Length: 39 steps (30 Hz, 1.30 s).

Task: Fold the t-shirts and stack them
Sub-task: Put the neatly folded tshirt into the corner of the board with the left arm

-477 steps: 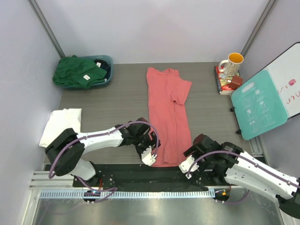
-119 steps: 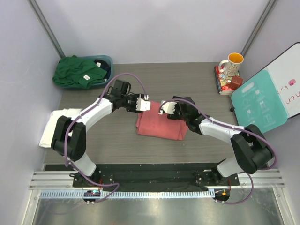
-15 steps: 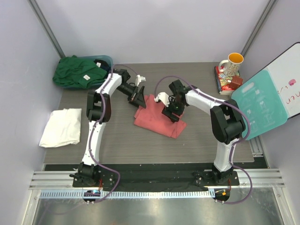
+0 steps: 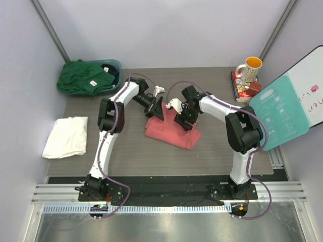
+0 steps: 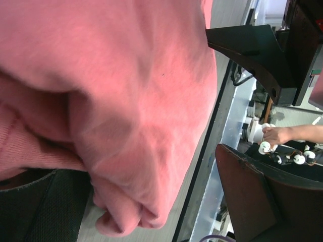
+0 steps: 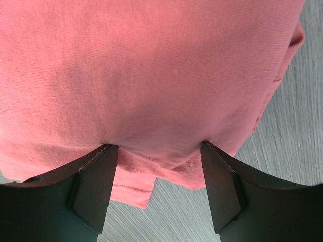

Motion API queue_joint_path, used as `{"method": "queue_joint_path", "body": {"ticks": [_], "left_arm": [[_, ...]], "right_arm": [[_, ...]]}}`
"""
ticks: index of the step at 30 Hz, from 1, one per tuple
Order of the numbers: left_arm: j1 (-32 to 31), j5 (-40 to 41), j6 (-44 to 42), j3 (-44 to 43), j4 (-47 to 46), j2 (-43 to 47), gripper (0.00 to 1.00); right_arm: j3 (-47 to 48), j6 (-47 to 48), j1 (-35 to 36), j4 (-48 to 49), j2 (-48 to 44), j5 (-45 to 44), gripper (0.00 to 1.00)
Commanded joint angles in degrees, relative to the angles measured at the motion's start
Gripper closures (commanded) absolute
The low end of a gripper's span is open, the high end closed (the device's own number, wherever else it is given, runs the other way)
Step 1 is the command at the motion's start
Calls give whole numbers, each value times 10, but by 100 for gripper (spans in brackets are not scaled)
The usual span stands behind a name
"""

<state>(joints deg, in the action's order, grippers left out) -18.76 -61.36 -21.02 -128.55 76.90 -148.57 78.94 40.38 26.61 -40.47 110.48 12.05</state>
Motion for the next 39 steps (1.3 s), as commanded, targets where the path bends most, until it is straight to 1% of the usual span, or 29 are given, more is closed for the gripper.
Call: {"method": "queue_joint_path", "body": {"ticks": [1,3,4,5,6,7,9,10,11,12,15,18,21,23,24,26,28,31,34,39], "left_arm": [[-11,42,4,29,-31,-6,2],[-12,45,6,40,-37,1,9],[-11,53,8,45,-42,6,17],[-11,56,11,58,-47,9,22],[-11,60,12,66,-50,14,28],[-12,63,16,77,-61,24,43],[-11,68,19,84,-62,33,54],[-11,73,22,89,-62,39,77],[-11,84,24,90,-58,41,93],[-10,91,25,91,-55,44,100],[-8,118,28,110,-61,69,100],[5,149,48,131,-86,110,100],[24,187,65,120,-77,144,100],[33,210,71,97,-60,162,100],[42,242,74,90,-44,168,100],[57,269,84,86,-36,193,100],[65,314,94,100,-37,212,100],[84,359,104,137,-46,253,100],[105,376,90,173,-38,289,100],[148,386,62,207,3,315,100]], "right_arm": [[24,-6,-2,24,-3,-5,28],[23,-7,-2,25,-6,-5,28],[23,-6,-2,25,-8,-5,28],[23,-7,-2,26,-10,-6,28],[21,-5,-2,26,-14,-6,28],[19,-5,-2,27,-16,-8,28],[16,-5,-2,27,-20,-10,28],[15,-4,-2,28,-21,-10,28],[13,-4,-1,29,-23,-10,28],[12,-3,-2,29,-25,-12,28],[14,-2,-2,30,-30,-17,28],[18,2,-2,31,-35,-26,28],[23,10,-2,33,-43,-40,27],[24,20,-2,36,-51,-54,26],[23,23,-1,39,-54,-59,25],[23,32,-2,50,-62,-82,24],[20,37,-2,66,-68,-110,24],[17,47,-4,86,-79,-145,23],[16,60,-8,94,-95,-165,21],[6,76,-12,101,-119,-184,21]]}}
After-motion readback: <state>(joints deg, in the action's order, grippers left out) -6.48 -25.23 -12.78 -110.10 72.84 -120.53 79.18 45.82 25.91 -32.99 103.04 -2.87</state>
